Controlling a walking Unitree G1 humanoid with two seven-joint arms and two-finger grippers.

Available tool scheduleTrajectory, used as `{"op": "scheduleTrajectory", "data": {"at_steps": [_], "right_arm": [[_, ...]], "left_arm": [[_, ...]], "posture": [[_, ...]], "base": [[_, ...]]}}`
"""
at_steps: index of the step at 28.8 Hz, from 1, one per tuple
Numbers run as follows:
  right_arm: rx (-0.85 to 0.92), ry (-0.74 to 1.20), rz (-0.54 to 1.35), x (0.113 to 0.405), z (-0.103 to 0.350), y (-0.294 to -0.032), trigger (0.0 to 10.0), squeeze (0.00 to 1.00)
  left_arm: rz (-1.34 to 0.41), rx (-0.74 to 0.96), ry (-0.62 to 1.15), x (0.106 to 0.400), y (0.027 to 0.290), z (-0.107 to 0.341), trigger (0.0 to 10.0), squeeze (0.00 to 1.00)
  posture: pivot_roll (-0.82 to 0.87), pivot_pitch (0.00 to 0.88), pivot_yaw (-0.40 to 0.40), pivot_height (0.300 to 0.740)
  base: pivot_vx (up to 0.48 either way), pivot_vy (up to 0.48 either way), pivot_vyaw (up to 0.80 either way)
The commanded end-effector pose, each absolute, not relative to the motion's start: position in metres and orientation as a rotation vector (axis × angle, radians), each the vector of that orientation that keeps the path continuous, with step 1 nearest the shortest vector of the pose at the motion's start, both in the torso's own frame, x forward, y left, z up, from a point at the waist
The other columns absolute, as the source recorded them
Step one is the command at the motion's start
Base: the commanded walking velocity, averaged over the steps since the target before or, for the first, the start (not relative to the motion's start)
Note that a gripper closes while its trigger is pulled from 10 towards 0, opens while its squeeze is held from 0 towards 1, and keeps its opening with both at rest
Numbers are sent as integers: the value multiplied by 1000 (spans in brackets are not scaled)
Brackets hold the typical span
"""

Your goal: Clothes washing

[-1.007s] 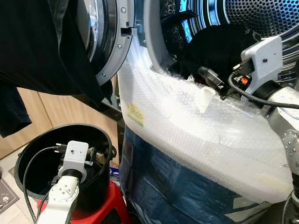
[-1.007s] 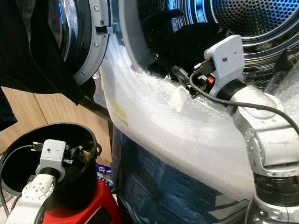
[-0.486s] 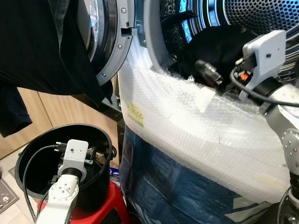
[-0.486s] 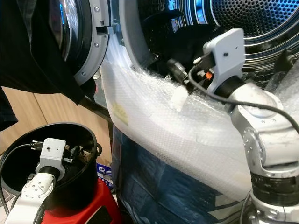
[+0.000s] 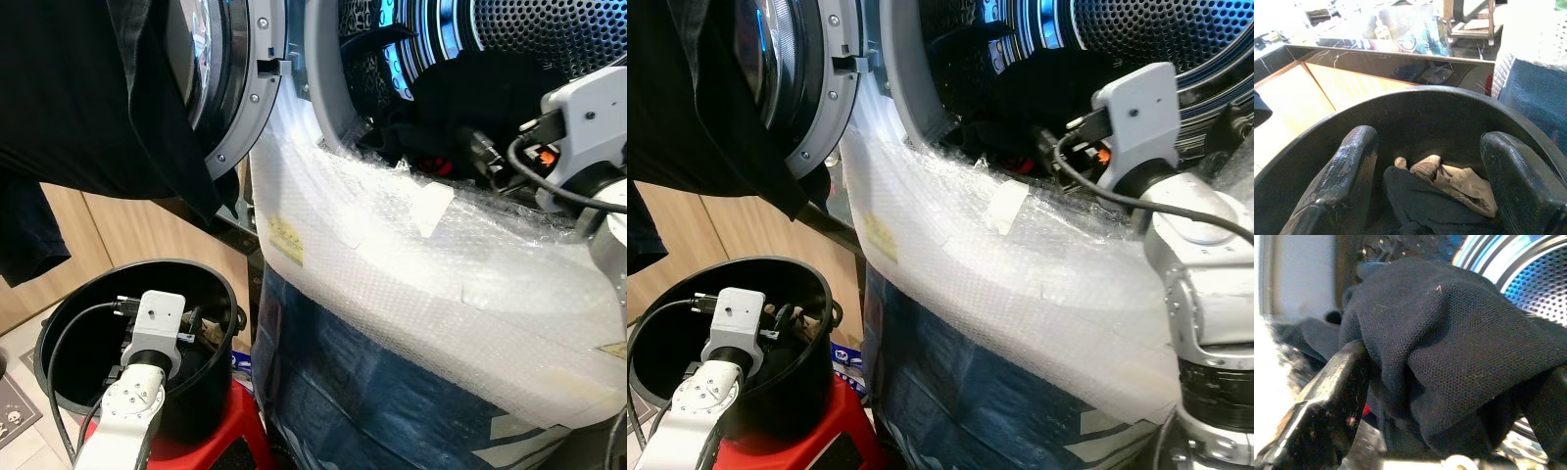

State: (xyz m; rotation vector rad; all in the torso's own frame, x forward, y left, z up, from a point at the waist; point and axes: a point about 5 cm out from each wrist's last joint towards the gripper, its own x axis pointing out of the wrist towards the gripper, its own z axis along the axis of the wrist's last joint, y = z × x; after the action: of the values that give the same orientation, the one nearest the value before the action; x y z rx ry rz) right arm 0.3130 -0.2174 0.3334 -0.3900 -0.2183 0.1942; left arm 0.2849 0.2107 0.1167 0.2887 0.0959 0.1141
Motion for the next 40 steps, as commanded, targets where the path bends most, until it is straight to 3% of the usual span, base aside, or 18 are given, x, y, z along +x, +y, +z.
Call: {"op": "scheduleTrajectory", "data": {"at_steps": [1,12,17,23,30,34,35,40], "right_arm": [[-396,-216,178,308,335,-227,10000,0],[-454,-272,229,279,343,-242,10000,0],[-423,-356,331,266,349,-233,10000,0],[-339,-559,693,235,352,-192,10000,0],[-226,-607,878,223,349,-182,10000,0],[-171,-602,949,224,345,-167,10000,0],[-47,-643,1025,229,343,-144,10000,0],[24,-638,1054,241,343,-120,10000,0]], "left_arm": [[111,303,104,287,211,116,10000,0],[81,297,112,291,205,115,10000,0],[82,297,112,290,206,115,10000,0],[88,299,110,290,209,115,10000,0],[86,295,100,292,207,116,10000,0],[86,294,100,292,207,116,10000,0],[84,291,99,293,205,116,10000,0],[84,282,93,294,202,117,10000,0]], "posture": [[169,14,-49,740],[122,26,-25,740],[124,29,-26,740],[132,25,-27,740],[135,22,-30,740],[133,20,-31,740],[131,21,-30,740],[147,21,-35,740]], "base": [[0,0,0],[0,0,0],[0,0,0],[0,0,0],[0,0,0],[0,0,0],[0,0,0],[0,0,0]]}}
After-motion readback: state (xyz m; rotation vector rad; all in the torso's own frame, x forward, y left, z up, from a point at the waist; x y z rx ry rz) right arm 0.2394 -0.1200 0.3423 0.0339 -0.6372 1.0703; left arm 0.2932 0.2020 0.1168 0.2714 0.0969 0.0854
